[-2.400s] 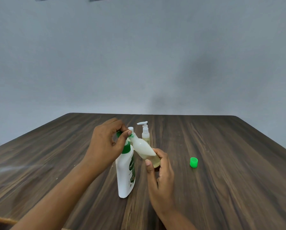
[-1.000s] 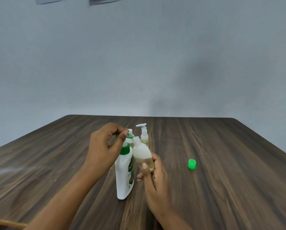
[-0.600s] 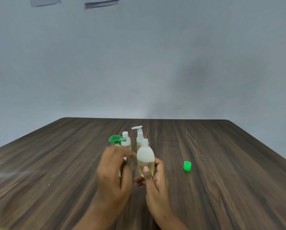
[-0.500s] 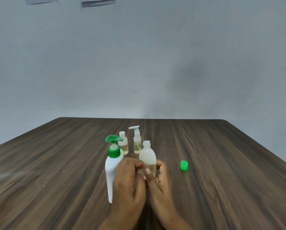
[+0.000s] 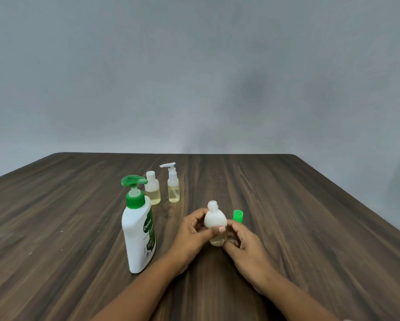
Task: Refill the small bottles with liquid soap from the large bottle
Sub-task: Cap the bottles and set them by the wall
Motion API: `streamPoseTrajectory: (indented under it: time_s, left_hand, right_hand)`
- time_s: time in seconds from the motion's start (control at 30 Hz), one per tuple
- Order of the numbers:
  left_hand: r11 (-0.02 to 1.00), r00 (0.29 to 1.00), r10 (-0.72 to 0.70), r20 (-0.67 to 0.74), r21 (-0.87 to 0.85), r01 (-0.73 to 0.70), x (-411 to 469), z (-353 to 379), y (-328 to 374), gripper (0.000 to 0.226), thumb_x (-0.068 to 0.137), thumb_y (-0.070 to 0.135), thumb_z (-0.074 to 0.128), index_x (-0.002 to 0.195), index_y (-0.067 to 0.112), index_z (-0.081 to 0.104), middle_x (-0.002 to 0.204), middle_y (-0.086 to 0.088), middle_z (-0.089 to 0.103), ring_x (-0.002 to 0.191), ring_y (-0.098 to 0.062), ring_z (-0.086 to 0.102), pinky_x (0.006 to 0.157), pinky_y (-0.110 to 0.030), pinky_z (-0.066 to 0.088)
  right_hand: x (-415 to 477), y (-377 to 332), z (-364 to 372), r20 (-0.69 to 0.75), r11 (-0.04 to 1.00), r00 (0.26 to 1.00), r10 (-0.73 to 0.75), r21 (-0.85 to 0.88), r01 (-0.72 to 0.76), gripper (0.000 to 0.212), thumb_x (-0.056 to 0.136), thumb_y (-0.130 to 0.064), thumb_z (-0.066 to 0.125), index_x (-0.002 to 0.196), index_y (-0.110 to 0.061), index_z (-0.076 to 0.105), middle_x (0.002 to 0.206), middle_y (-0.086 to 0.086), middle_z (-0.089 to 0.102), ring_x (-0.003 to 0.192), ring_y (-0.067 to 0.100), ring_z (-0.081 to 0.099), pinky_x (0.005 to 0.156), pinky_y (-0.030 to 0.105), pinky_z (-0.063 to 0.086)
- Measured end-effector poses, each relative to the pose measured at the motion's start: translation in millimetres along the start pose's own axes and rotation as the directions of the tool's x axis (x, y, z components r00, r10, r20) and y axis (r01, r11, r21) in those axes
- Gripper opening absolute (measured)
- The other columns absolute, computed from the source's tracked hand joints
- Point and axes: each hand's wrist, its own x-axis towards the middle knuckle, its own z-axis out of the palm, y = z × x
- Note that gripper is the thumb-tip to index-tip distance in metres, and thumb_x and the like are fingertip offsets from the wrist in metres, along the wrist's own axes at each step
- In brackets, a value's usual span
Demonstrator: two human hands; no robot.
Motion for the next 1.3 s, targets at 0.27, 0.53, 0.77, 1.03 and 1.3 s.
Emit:
streamPoseTrajectory:
  time_s: [0.27, 0.53, 0.77, 1.03, 1.3]
  left_hand:
    - [0.996, 1.0, -0.004, 0.003, 0.09, 0.004, 22, 0, -10, 0.044, 0.061, 0.027, 0.082, 0.098, 0.009, 0.067, 0.091, -0.008, 0.068, 0.085, -0.015, 0.062, 0.083, -0.041, 0.052]
    - [0.976, 0.996, 0.063, -0.069, 0.214, -0.047, 18, 2, -17, 0.037, 0.063, 0.033, 0.078, 0.096, 0.019, 0.067, 0.087, -0.005, 0.069, 0.079, -0.009, 0.062, 0.077, -0.036, 0.053]
    - [0.975, 0.995, 0.08, -0.067, 0.212, -0.064, 19, -1, -20, 0.042, 0.06, 0.042, 0.076, 0.097, 0.023, 0.067, 0.09, -0.005, 0.069, 0.081, -0.011, 0.063, 0.078, -0.039, 0.053]
    - [0.976, 0.995, 0.088, -0.043, 0.202, -0.078, 19, -2, -20, 0.043, 0.066, 0.038, 0.076, 0.103, 0.018, 0.066, 0.095, -0.005, 0.071, 0.091, -0.025, 0.066, 0.083, -0.049, 0.053]
    - [0.973, 0.995, 0.087, -0.039, 0.219, -0.076, 16, -3, -18, 0.027, 0.08, 0.008, 0.072, 0.105, 0.014, 0.065, 0.094, -0.006, 0.07, 0.089, -0.024, 0.065, 0.081, -0.044, 0.054]
  right_hand:
    - [42, 30, -29, -0.296, 0.814, 0.937, -0.183, -0.581, -0.025, 0.047, 0.081, -0.004, 0.065, 0.127, -0.013, 0.056, 0.116, 0.006, 0.047, 0.107, 0.025, 0.046, 0.093, 0.03, 0.037]
    - [66, 37, -32, -0.178, 0.816, 0.976, -0.126, -0.578, 0.0, 0.019, 0.078, -0.006, 0.067, 0.095, -0.013, 0.063, 0.09, 0.003, 0.057, 0.078, 0.016, 0.052, 0.066, 0.02, 0.035]
    - [58, 12, -11, -0.37, 0.955, 0.913, -0.17, 0.168, 0.245, 0.033, 0.085, -0.013, 0.066, 0.108, -0.031, 0.051, 0.1, -0.001, 0.061, 0.092, 0.024, 0.067, 0.08, 0.034, 0.055]
    - [51, -15, 7, -0.321, 0.905, 0.858, -0.4, 0.01, 0.425, 0.025, 0.087, -0.031, 0.058, 0.111, -0.024, 0.061, 0.108, -0.012, 0.064, 0.1, 0.016, 0.063, 0.084, 0.032, 0.053]
    - [49, -5, 11, -0.253, 0.894, 0.858, -0.447, -0.153, 0.421, 0.026, 0.088, -0.027, 0.055, 0.112, -0.017, 0.06, 0.107, -0.005, 0.064, 0.101, 0.009, 0.061, 0.085, 0.02, 0.05]
